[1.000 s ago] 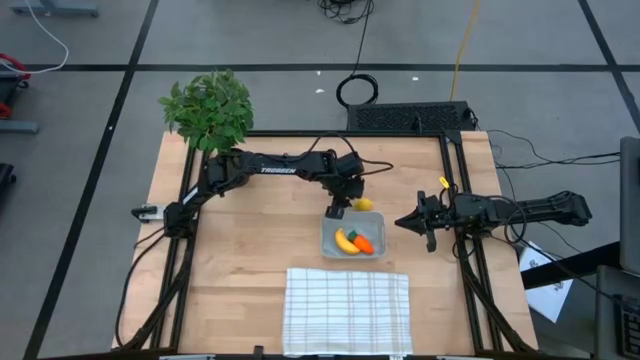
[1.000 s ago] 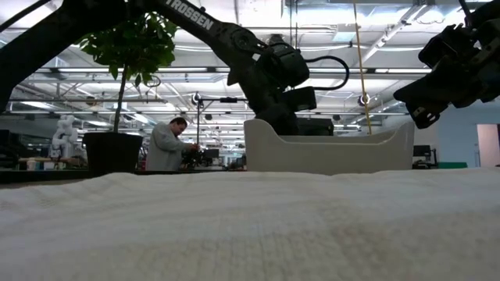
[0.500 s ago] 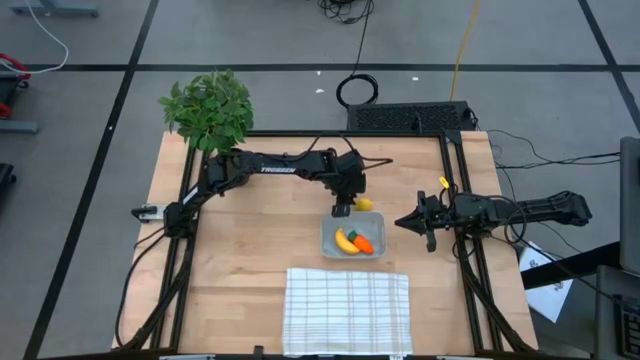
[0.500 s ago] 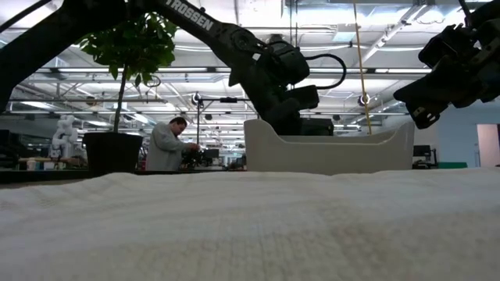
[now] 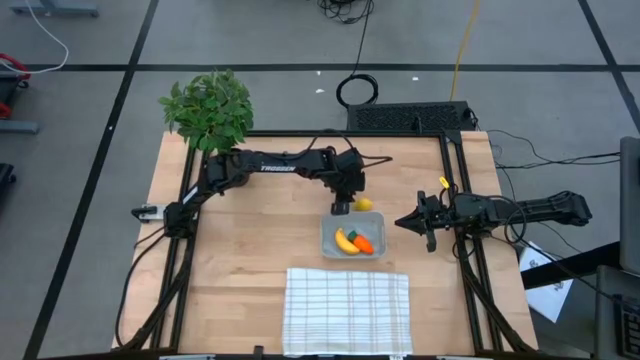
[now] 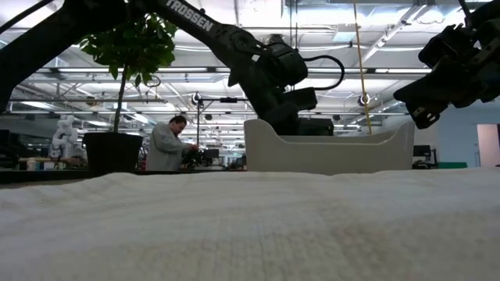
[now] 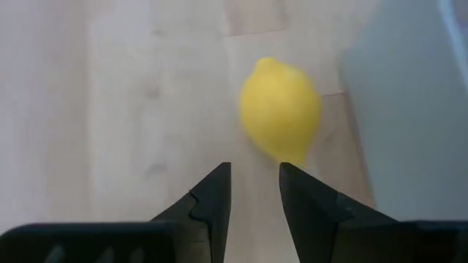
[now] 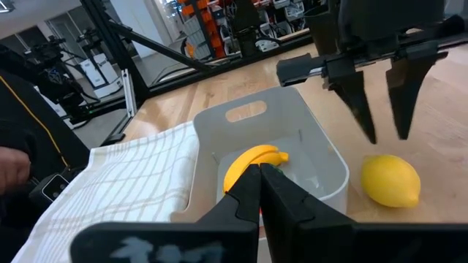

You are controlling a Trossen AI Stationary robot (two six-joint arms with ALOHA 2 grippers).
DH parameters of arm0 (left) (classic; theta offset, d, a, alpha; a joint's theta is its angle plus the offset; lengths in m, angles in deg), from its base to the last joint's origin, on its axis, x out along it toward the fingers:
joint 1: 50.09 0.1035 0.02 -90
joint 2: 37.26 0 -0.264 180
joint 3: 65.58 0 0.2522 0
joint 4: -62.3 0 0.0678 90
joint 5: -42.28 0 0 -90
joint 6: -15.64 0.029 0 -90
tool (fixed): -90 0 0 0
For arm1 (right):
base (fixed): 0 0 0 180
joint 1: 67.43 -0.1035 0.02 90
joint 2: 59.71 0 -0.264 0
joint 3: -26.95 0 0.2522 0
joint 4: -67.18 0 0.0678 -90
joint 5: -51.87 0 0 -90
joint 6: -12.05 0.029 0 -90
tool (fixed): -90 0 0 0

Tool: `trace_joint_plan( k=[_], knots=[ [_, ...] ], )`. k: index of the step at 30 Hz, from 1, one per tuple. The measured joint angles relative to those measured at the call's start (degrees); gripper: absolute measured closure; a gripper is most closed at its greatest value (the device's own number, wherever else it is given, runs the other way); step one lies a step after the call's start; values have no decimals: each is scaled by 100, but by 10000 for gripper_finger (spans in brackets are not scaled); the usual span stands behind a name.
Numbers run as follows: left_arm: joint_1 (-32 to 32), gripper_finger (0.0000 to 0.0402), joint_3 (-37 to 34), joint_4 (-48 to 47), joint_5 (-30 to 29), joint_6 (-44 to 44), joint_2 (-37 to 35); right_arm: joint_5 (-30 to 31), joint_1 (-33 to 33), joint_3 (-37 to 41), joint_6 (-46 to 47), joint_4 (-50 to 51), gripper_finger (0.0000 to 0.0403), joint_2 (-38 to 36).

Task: Pick and placing Produce into tupperware
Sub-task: Put the yellow lemon into the gray bin

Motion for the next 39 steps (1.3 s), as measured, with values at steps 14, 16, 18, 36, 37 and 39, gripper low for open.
trace_joint_plan(
  k=[14,16,18,36,37,39],
  knots=[
    [26,283,-2,-450,-263,593,-547,6,-2,0,-197,-13,403,2],
    [76,283,-2,-623,-162,747,-709,19,-2,0,-347,-18,403,2],
    [179,283,-2,-701,120,819,-867,34,15,0,-476,-35,403,2],
    [1512,284,46,302,1119,778,-1861,2323,752,-66,-1768,-817,403,-2],
    [1577,284,53,374,1153,675,-1943,2399,807,-66,-1884,-1012,403,-9],
    [1664,284,59,390,1397,377,-2036,2449,900,-66,-2134,-1379,403,-13]
  ],
)
